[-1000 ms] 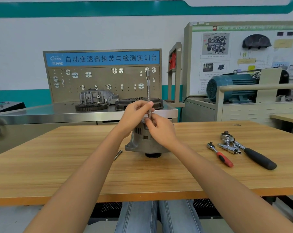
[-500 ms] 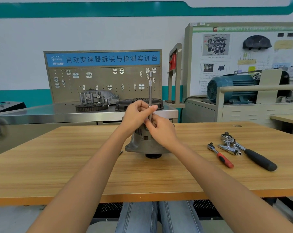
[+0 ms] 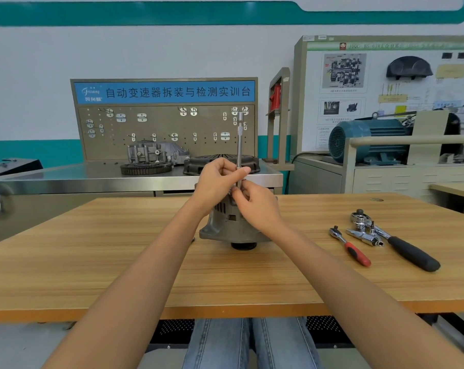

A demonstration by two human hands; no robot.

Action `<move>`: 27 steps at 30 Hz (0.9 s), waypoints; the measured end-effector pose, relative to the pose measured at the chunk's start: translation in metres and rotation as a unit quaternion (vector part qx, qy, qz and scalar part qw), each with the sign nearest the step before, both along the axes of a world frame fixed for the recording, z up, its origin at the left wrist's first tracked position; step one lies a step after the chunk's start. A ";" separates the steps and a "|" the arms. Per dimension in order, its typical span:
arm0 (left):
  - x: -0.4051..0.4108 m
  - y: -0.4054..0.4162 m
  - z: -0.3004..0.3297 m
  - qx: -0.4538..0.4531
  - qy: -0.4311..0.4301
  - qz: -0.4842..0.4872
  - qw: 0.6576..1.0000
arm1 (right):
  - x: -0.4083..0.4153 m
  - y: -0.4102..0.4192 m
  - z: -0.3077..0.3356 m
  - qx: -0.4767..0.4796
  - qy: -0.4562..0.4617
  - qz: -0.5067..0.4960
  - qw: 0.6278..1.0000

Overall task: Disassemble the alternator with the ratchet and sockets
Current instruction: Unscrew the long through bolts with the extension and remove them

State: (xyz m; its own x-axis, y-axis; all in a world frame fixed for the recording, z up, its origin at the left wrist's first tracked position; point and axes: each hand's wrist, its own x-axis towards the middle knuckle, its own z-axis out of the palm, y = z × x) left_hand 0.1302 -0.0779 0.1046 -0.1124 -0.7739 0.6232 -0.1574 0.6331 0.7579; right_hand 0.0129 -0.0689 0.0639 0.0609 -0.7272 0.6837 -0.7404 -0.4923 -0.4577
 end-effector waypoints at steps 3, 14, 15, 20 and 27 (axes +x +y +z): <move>0.000 -0.001 0.000 -0.002 -0.004 0.004 1.000 | 0.001 -0.001 0.000 -0.002 0.002 0.002 1.000; 0.003 0.003 0.000 -0.005 -0.022 -0.032 0.999 | 0.002 -0.001 -0.001 -0.014 -0.003 0.002 1.000; 0.003 0.003 0.000 -0.004 -0.013 -0.029 0.999 | 0.002 -0.001 -0.001 -0.011 -0.001 0.001 1.000; -0.001 0.001 -0.001 0.003 0.014 0.000 1.000 | 0.001 0.000 0.000 -0.005 -0.003 0.005 1.000; -0.001 0.002 -0.002 0.000 -0.008 -0.006 1.000 | 0.001 0.000 0.001 -0.011 0.006 0.002 1.000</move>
